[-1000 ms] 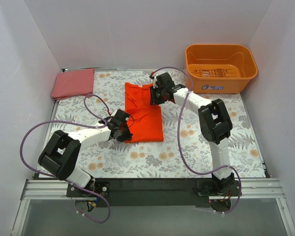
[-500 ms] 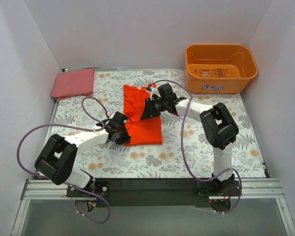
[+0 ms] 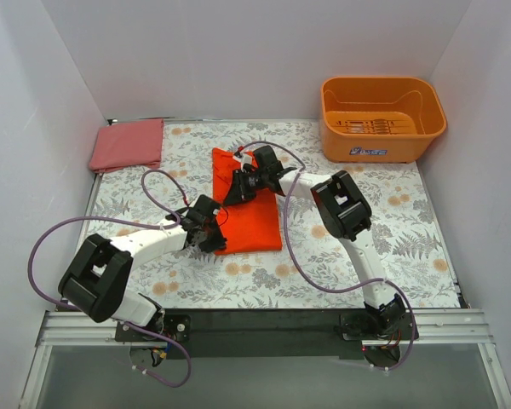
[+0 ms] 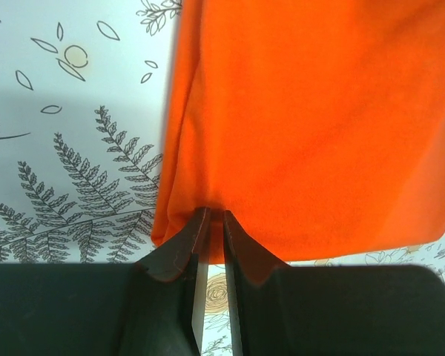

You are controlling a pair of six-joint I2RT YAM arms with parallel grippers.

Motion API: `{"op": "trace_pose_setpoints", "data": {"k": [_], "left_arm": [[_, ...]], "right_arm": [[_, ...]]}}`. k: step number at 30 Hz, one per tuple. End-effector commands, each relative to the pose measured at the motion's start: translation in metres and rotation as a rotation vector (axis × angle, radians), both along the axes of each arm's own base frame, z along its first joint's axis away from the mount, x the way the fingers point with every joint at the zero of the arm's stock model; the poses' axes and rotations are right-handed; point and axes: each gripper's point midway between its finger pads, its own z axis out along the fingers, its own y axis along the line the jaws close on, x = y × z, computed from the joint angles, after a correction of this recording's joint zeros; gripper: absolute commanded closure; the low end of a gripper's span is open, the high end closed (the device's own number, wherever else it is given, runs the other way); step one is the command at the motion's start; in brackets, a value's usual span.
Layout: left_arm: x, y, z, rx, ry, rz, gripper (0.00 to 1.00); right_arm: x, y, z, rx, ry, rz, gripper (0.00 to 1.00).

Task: Fold and stack the t-shirts
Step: Fold the tshirt

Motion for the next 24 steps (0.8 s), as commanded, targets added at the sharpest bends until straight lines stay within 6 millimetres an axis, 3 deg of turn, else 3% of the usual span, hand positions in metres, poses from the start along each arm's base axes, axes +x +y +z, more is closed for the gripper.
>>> {"op": "trace_pose_setpoints", "data": {"k": [1,5,7,12,14,18,19,20,22,23,24], "left_arm": [[-0.025,0.007,-0.008,0.006,0.078,-0.019,0.88],[-0.032,0.008,-0.009,0.0,0.089,-0.024,0.88],[-0.034,0.01,-0.009,0.001,0.091,-0.022,0.88],[-0.028,0.009,0.006,-0.019,0.042,-0.011,0.87],[-0.021,0.007,0.015,-0.029,0.01,0.003,0.86],[-0.003,0.005,0.046,-0.057,-0.083,0.038,0.84],[0.0,0.003,0.056,-0.076,-0.112,0.039,0.84],[0.004,0.0,0.065,-0.095,-0.133,0.04,0.84],[0.006,-0.008,0.076,-0.14,-0.16,0.026,0.84],[0.007,-0.01,0.079,-0.159,-0.167,0.019,0.84],[0.007,-0.014,0.081,-0.176,-0.172,0.01,0.85]], "right_arm": [[0.026,0.009,-0.002,0.025,-0.012,-0.046,0.74],[0.058,0.004,-0.01,0.016,-0.022,-0.128,0.73],[0.075,0.001,0.0,0.036,-0.031,-0.159,0.73],[0.079,-0.012,0.06,0.121,-0.076,-0.134,0.73],[0.062,-0.024,0.085,0.135,-0.092,-0.123,0.73],[0.017,-0.062,0.102,0.139,-0.064,-0.114,0.72],[0.006,-0.068,0.125,0.164,-0.094,-0.107,0.72],[-0.017,-0.079,0.102,0.132,-0.034,-0.103,0.72],[-0.044,-0.088,0.116,0.164,-0.034,-0.07,0.72],[-0.064,-0.098,0.097,0.145,0.022,-0.065,0.72],[-0.075,-0.101,0.098,0.166,0.036,-0.049,0.72]]}}
